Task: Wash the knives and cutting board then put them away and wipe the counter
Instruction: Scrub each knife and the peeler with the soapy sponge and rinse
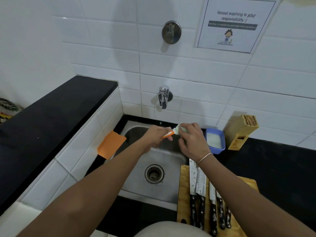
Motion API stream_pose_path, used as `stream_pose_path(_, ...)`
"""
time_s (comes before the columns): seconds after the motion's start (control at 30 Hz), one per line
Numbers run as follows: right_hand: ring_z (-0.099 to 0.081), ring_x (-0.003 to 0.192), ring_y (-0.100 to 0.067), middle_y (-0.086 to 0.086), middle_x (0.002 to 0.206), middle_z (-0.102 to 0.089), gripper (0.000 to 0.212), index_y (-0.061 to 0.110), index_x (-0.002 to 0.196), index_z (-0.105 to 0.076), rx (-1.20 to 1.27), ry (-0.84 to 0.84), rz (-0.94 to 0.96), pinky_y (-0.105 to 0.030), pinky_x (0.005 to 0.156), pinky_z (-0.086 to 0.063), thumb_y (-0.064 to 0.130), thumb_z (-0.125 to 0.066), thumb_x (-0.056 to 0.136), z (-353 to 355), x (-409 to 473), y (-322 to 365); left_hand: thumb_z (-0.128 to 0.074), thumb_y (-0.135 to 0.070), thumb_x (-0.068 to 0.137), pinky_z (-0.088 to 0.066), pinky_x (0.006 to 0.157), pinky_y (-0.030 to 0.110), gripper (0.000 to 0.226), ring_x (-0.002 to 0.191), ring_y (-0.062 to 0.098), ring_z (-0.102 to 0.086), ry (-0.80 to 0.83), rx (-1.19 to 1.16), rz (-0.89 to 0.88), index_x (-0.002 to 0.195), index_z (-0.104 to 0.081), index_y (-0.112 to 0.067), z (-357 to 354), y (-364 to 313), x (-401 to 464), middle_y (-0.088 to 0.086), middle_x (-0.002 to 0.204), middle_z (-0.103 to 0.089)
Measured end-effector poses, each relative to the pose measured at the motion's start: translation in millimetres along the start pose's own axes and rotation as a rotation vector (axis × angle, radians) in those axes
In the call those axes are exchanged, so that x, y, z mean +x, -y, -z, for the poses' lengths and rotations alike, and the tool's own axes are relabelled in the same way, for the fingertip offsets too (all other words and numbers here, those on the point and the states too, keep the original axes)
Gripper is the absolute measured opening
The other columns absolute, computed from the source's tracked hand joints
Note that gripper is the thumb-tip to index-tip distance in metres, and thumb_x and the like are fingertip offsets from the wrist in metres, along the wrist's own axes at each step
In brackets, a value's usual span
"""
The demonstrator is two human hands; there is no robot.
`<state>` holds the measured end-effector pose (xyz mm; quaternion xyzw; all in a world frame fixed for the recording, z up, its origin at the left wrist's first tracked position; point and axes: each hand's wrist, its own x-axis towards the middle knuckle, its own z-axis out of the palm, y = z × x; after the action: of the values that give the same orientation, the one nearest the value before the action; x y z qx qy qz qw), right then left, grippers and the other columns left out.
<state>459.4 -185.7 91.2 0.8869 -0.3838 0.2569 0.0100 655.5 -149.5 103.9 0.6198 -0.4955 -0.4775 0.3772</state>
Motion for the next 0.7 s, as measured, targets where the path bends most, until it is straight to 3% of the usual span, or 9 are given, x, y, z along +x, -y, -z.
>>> stream_pose_path(0.23, -0.055, 0.098, -0.036, -0.015, 0.111, -0.066, 0.042, 0.004, 0.096, -0.074, -0.126, 0.069, -0.052, -0.045, 0.076, -0.053, 0.027, -0.042, 0.081, 6, 6, -4, -0.056, -0.04, 0.104, -0.029, 0.045, 0.023, 0.05, 0.044, 0.009, -0.034, -0.019, 0.116, -0.027, 0.09, -0.078, 0.003, 0, -6, -1, -0.015, 0.041, -0.051)
stream_pose_path(0.4, -0.054, 0.099, -0.032, -0.014, 0.113, -0.065, 0.037, 0.004, 0.1, -0.073, -0.116, 0.099, 0.05, -0.043, 0.082, -0.052, 0.022, -0.048, 0.081, 4, 0, 0, -0.06, -0.046, 0.1, -0.026, 0.043, 0.023, 0.048, 0.044, 0.012, -0.031, 0.015, 0.069, 0.026, 0.081, -0.078, -0.006, 4, 0, 3, -0.003, 0.048, -0.036)
stream_pose_path(0.57, -0.052, 0.105, -0.033, -0.016, 0.116, -0.064, 0.024, 0.005, 0.101, -0.076, -0.154, 0.093, -0.153, -0.044, 0.087, -0.05, 0.014, -0.064, 0.083, 9, -5, -30, -0.06, -0.047, 0.1, -0.028, 0.045, 0.023, 0.05, 0.045, 0.01, -0.032, 0.068, 0.072, 0.035, 0.086, -0.078, -0.003, 5, 2, 1, -0.003, 0.053, -0.041)
stream_pose_path(0.7, -0.049, 0.109, -0.031, -0.015, 0.116, -0.064, 0.025, 0.001, 0.106, -0.075, 0.078, -0.094, -0.37, -0.036, 0.096, -0.043, 0.007, -0.063, 0.085, 20, -5, -36, -0.062, -0.048, 0.098, -0.033, 0.049, 0.026, 0.036, 0.052, 0.011, -0.037, 0.184, 0.24, 0.098, 0.089, -0.07, -0.014, -1, 0, 6, -0.001, 0.063, -0.046)
